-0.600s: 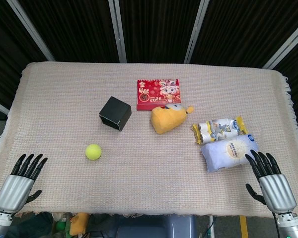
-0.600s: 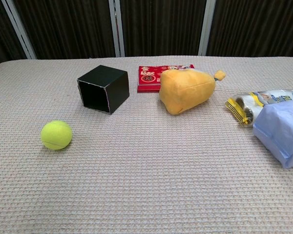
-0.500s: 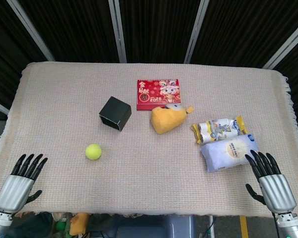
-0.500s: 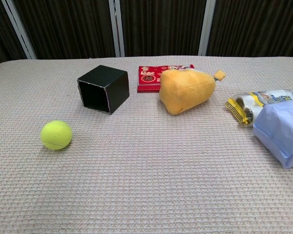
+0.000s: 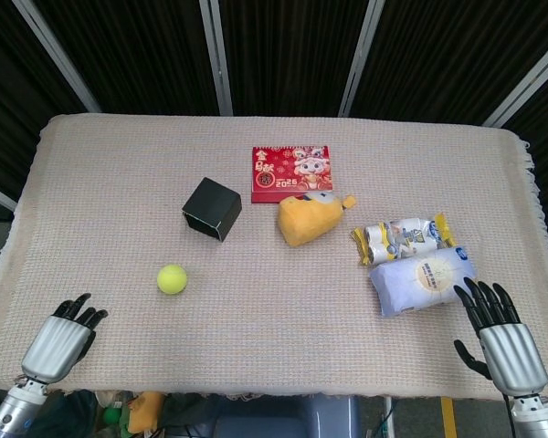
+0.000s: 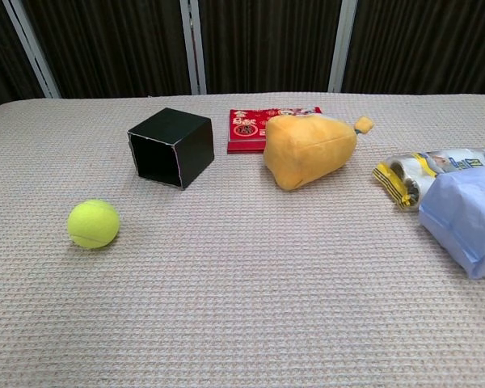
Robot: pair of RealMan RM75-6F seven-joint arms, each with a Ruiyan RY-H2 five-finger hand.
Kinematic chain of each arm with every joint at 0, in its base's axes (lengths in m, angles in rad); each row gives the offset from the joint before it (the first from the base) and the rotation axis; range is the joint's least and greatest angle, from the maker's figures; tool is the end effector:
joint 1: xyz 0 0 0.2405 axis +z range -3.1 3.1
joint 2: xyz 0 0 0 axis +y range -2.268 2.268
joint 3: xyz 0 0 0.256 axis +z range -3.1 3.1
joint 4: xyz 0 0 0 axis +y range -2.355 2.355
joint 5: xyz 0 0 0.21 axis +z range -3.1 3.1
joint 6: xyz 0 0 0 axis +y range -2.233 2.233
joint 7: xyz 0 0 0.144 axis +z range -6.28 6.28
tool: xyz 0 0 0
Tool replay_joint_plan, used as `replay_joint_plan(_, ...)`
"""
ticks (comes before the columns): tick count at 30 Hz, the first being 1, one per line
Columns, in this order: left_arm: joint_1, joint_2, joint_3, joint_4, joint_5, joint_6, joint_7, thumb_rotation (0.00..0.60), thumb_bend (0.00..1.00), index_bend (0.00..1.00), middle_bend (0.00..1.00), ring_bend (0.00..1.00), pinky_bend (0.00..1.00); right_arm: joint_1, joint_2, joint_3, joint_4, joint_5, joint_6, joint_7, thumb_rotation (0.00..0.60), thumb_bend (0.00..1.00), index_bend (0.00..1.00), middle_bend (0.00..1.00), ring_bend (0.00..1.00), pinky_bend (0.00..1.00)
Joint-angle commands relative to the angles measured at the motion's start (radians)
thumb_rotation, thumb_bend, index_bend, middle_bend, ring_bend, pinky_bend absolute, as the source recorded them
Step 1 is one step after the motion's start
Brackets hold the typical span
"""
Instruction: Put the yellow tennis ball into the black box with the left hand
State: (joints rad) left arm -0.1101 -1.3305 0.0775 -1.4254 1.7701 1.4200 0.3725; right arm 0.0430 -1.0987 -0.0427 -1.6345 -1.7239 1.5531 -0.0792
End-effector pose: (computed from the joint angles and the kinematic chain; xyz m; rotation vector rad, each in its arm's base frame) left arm -0.2969 0.1546 0.0664 -1.8377 -0.5670 -0.7144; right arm -0.2889 -0.1457 0.1479 1.5845 -0.7989 0.9253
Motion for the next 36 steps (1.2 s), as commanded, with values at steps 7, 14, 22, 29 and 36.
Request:
replay_joint_plan(7,-0.074,-0.115,-0.005,0.105,-0.021,-0.116,0.008,0.6,0.4,0.5,0.66,0.35,0.46,0.006,0.007,0.008,0.004,0.014,-0.008,0.023,0.6,0.34,0.0,0.0,0.0,0.0)
replay_joint_plan(14,-0.109,-0.169,-0.023,0.139,-0.053,-0.175,0.032,0.6,0.4,0.51,0.67,0.35,0.46,0.003,0.015,0.005,0.004,0.004,0.004,0.041,0.6,0.34,0.0,0.0,0.0,0.0)
replay_joint_plan(22,-0.161,-0.223,-0.039,0.169,-0.037,-0.183,-0.023,0.6,0.4,0.45,0.65,0.37,0.47,0.005,0.018,0.007,0.006,0.005,0.001,0.05,0.6,0.34,0.0,0.0,0.0,0.0)
replay_joint_plan(29,-0.203,-0.266,-0.057,0.197,-0.054,-0.214,-0.04,0.6,0.44,0.4,0.59,0.37,0.47,0.002,0.022,0.006,0.008,0.002,0.008,0.058,0.6,0.34,0.0,0.0,0.0,0.0)
replay_joint_plan(36,-0.244,-0.308,-0.083,0.237,-0.098,-0.26,-0.06,0.6,0.4,0.39,0.54,0.37,0.46,0.001,0.025,0.007,0.007,0.0,0.014,0.064,0.6,0.34,0.0,0.0,0.0,0.0)
